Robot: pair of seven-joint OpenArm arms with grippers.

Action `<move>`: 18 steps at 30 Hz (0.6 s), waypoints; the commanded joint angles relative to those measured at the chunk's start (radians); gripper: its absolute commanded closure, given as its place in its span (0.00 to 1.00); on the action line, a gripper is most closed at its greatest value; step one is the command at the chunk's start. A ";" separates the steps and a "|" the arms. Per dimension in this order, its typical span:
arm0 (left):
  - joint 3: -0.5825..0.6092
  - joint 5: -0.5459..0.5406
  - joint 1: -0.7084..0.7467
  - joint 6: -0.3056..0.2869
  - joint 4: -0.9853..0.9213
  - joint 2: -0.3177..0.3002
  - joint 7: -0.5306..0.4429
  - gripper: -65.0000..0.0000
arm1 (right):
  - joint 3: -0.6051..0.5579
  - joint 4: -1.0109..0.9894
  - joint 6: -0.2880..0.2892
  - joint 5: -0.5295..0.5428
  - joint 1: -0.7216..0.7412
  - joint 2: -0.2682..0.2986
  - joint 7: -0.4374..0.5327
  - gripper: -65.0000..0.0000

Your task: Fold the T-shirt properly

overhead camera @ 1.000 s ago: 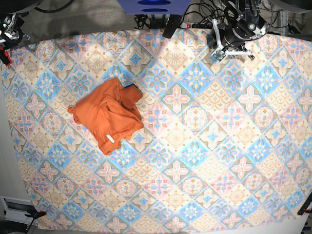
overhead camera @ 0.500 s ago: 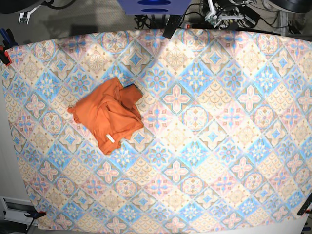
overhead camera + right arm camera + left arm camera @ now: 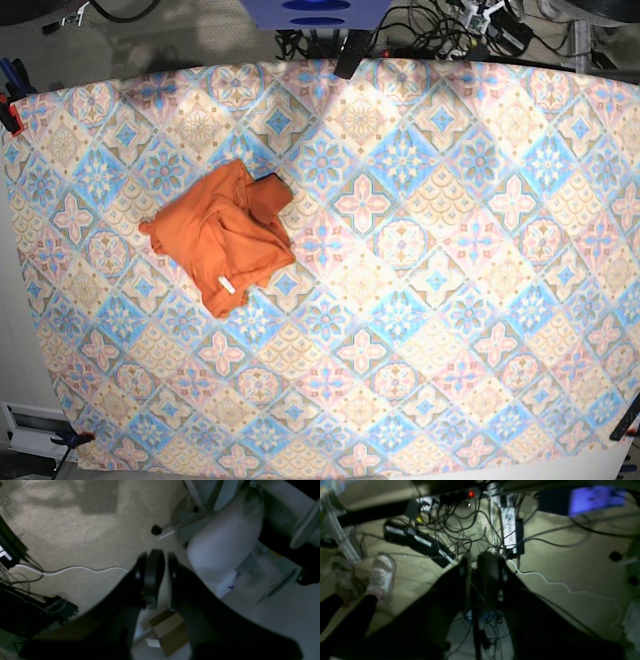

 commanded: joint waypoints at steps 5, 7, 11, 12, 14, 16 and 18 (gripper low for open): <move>-0.095 0.093 -0.153 -0.004 -0.305 -0.072 -0.076 0.87 | 0.005 -0.086 0.019 -0.007 0.057 0.010 0.010 0.90; -0.134 0.128 -0.233 -0.004 -0.445 -0.112 -0.116 0.87 | 0.005 -0.132 0.048 -0.007 0.089 -0.002 0.027 0.90; -0.146 0.180 -0.363 -0.004 -0.697 -0.198 -0.196 0.87 | 0.005 -0.281 0.086 -0.007 0.175 -0.016 0.094 0.90; -0.146 0.195 -0.389 -0.004 -0.747 -0.212 -0.217 0.87 | 0.005 -0.333 0.088 -0.007 0.203 -0.017 0.110 0.90; -0.145 0.243 -0.437 -0.004 -0.835 -0.230 -0.265 0.87 | 0.005 -0.446 0.088 -0.007 0.256 -0.020 0.157 0.90; -0.143 0.309 -0.484 -0.004 -0.898 -0.233 -0.295 0.87 | 0.005 -0.585 0.088 -0.007 0.316 -0.022 0.245 0.90; -0.143 0.367 -0.515 -0.004 -0.931 -0.230 -0.300 0.87 | 0.005 -0.712 0.088 -0.007 0.373 -0.039 0.332 0.90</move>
